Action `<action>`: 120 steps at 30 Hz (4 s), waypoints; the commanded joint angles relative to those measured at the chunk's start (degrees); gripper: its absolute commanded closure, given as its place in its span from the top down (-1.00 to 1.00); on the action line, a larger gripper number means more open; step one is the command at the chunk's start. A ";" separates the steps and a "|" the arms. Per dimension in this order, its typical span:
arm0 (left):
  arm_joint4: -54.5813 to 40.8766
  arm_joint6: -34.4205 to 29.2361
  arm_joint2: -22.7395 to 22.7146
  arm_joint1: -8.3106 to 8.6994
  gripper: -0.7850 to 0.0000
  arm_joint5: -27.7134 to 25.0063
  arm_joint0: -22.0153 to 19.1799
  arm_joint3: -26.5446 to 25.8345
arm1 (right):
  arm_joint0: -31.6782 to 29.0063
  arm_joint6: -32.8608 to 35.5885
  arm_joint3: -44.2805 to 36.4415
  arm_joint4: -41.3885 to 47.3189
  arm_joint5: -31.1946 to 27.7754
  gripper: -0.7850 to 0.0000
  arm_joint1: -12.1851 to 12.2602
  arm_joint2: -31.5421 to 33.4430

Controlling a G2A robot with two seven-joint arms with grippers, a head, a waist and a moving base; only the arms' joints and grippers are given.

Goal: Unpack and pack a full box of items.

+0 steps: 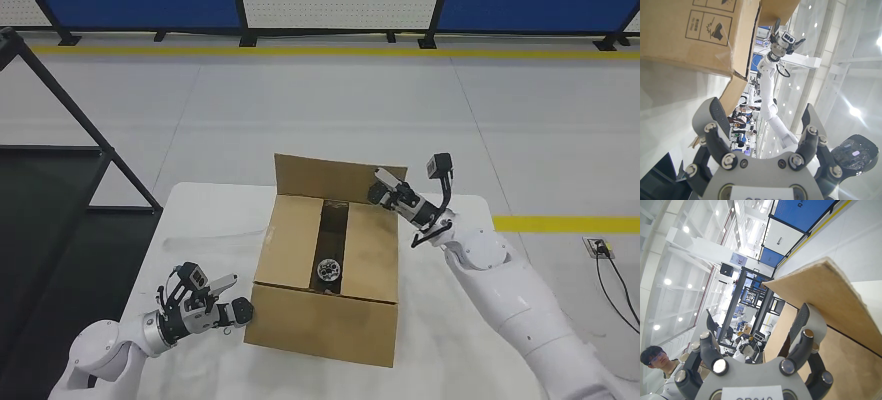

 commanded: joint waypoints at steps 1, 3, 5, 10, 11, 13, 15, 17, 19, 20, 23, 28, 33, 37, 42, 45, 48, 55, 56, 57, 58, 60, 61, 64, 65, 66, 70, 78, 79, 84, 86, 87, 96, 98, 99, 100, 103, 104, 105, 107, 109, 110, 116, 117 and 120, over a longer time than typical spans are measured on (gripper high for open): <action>0.00 0.00 0.00 0.00 1.00 0.00 0.00 0.00 | 0.00 0.00 0.00 0.00 0.00 1.00 0.00 0.00; 0.00 0.00 0.00 0.00 1.00 0.00 0.00 0.00 | -0.28 -0.94 0.09 0.29 1.47 1.00 -0.07 0.09; 0.00 0.00 0.00 0.00 1.00 0.00 0.00 0.00 | 0.02 -4.90 -0.65 -0.91 4.92 1.00 -0.56 -0.10; 0.00 0.00 0.00 0.00 1.00 0.00 0.00 0.00 | 2.46 -13.42 1.33 -5.20 9.54 1.00 -2.20 -1.15; 0.00 0.00 0.00 0.00 1.00 0.00 0.00 0.00 | 2.83 -14.56 1.84 -5.49 10.25 1.00 -2.66 -1.49; 0.00 0.00 0.00 0.00 1.00 0.00 0.00 0.00 | 3.99 -15.72 3.77 -6.20 11.93 1.00 -3.49 -2.12; 0.00 0.00 0.00 0.00 1.00 0.00 0.00 0.00 | 4.98 -15.97 5.65 -6.41 13.30 1.00 -4.39 -2.82; 0.00 0.00 0.00 0.00 1.00 0.00 0.00 0.00 | 5.94 -15.75 7.86 -6.58 14.22 1.00 -5.23 -3.39; 0.00 0.00 0.00 0.00 1.00 0.00 0.00 0.00 | 6.80 -15.64 9.83 -7.22 14.94 1.00 -6.10 -4.11; 0.00 0.00 0.00 0.00 1.00 0.00 0.00 0.00 | 7.23 -15.58 10.78 -7.51 15.42 1.00 -6.53 -4.45; 0.00 0.00 0.00 0.00 1.00 0.00 0.00 0.00 | 8.27 -16.51 13.38 -9.25 15.82 1.00 -7.76 -5.49; 0.00 0.00 0.00 0.00 1.00 0.00 0.00 0.00 | 9.87 -15.85 17.28 -10.93 17.12 1.00 -9.59 -6.59; 0.00 0.00 0.00 0.00 1.00 0.00 0.00 0.00 | 11.17 -14.52 20.65 -11.33 17.91 1.00 -11.17 -6.87; 0.00 0.00 0.00 0.00 1.00 0.00 0.00 0.00 | 11.94 -14.22 22.81 -11.56 17.58 1.00 -12.21 -6.74; 0.00 0.00 0.00 0.00 1.00 0.00 0.00 0.00 | 12.17 -15.29 24.10 -11.53 14.10 1.00 -13.10 -5.92; -1.07 1.60 -0.17 -0.07 1.00 -0.14 0.36 -0.53 | 11.95 -15.87 24.15 -11.67 10.93 1.00 -13.29 -5.18; -4.74 3.25 -1.19 -0.12 1.00 -0.68 1.11 -1.41 | 11.38 -15.29 23.63 -11.52 8.13 1.00 -13.28 -4.32; -13.09 5.85 -4.22 -0.12 1.00 -1.33 1.46 -0.58 | 8.84 -6.61 19.32 -9.27 2.63 1.00 -12.68 -1.91; -13.45 7.00 -4.69 -0.10 1.00 -1.63 1.21 -0.06 | 8.37 -3.97 18.30 -8.99 2.47 1.00 -12.53 -1.71; -12.54 8.80 -4.96 -0.08 1.00 -2.77 0.91 0.48 | 7.88 -0.98 17.18 -8.47 2.59 1.00 -12.36 -1.47; -11.34 10.31 -4.66 -0.10 1.00 -3.59 0.65 1.06 | 7.47 1.44 16.20 -8.16 2.82 1.00 -12.15 -1.17; -9.42 12.58 -3.71 -0.17 1.00 -4.94 -0.30 2.35 | 6.50 5.08 13.91 -8.55 3.23 1.00 -11.73 -0.86; -8.25 13.02 -2.92 -0.20 1.00 -5.20 -0.84 3.22 | 5.83 6.02 12.73 -8.68 3.43 1.00 -11.51 -0.58; -4.63 13.67 -0.39 -0.27 1.00 -5.90 -2.97 5.69 | 3.68 10.52 8.78 -8.25 5.86 1.00 -10.78 0.32; -3.41 13.82 0.56 -0.33 1.00 -6.51 -3.62 6.41 | 3.12 11.94 7.61 -8.67 7.25 1.00 -10.46 0.56; -2.42 13.74 1.61 -0.41 1.00 -6.89 -4.26 7.19 | 2.48 13.14 6.26 -9.14 8.51 1.00 -10.13 0.85; -0.06 13.68 4.93 -0.76 1.00 -8.46 -6.48 9.84 | 1.76 13.40 4.88 -10.01 10.60 1.00 -9.61 1.54; 0.48 12.66 7.43 -1.00 1.00 -9.98 -7.40 11.52 | 0.72 12.60 3.58 -10.84 12.07 1.00 -9.57 1.47; 0.10 12.31 7.46 -0.98 1.00 -9.72 -7.36 11.49 | 0.42 12.51 2.89 -11.33 12.70 1.00 -9.54 1.46; -0.56 11.58 7.46 -0.87 1.00 -9.49 -6.69 10.45 | -0.09 12.79 1.41 -13.20 15.34 1.00 -9.53 1.51; -0.77 11.26 7.47 -0.81 1.00 -9.20 -6.35 10.01 | -0.05 13.25 1.23 -13.72 15.96 1.00 -9.61 1.45; -0.79 11.28 7.44 -0.78 1.00 -9.15 -6.17 9.80 | 0.00 13.42 1.22 -13.95 16.22 1.00 -9.68 1.38; -0.96 11.45 6.64 -0.46 1.00 -9.96 -4.58 8.45 | 0.66 17.96 2.37 -11.35 15.15 1.00 -10.90 0.87; -1.85 11.49 5.72 -0.32 1.00 -10.12 -4.20 8.23 | 0.94 18.60 2.88 -10.38 14.15 1.00 -11.23 0.94; -2.26 11.44 5.18 -0.23 1.00 -10.22 -3.98 8.07 | 1.04 18.73 3.09 -9.71 13.61 1.00 -11.40 1.04; -2.84 11.42 4.60 -0.15 1.00 -10.30 -3.72 7.89 | 1.20 18.61 3.29 -9.23 13.11 1.00 -11.55 1.17; -4.40 11.19 2.87 0.11 1.00 -10.39 -2.87 7.23 | 1.68 18.66 3.47 -7.61 11.69 1.00 -11.99 1.62; -5.05 11.21 2.26 0.19 1.00 -10.43 -2.57 7.04 | 1.87 18.59 3.53 -7.22 11.44 1.00 -12.13 1.73; -5.51 11.23 1.61 0.28 1.00 -10.57 -2.30 6.82 | 2.10 18.67 3.38 -6.66 11.23 1.00 -12.30 1.82; -6.18 11.16 0.60 0.44 1.00 -10.62 -1.72 6.45 | 2.59 18.58 3.09 -5.87 11.04 1.00 -12.71 1.77; -6.92 11.26 -0.41 0.58 1.00 -10.84 -1.14 6.08 | 2.93 18.19 2.50 -5.13 10.91 1.00 -13.29 1.33; -7.30 11.22 -0.96 0.65 1.00 -11.02 -0.82 5.86 | 3.14 17.73 2.24 -4.83 10.72 1.00 -13.63 1.05; -10.64 11.54 -5.29 1.14 1.00 -11.82 1.19 5.27 | 5.07 13.96 2.83 -3.63 10.53 1.00 -16.59 -2.32; -11.13 11.61 -6.09 1.24 1.00 -11.90 1.44 5.33 | 5.51 12.97 3.34 -3.80 10.45 1.00 -17.23 -3.15; -12.65 11.75 -8.39 1.51 1.00 -12.02 2.03 5.82 | 6.98 9.77 5.35 -5.08 10.02 1.00 -19.24 -5.69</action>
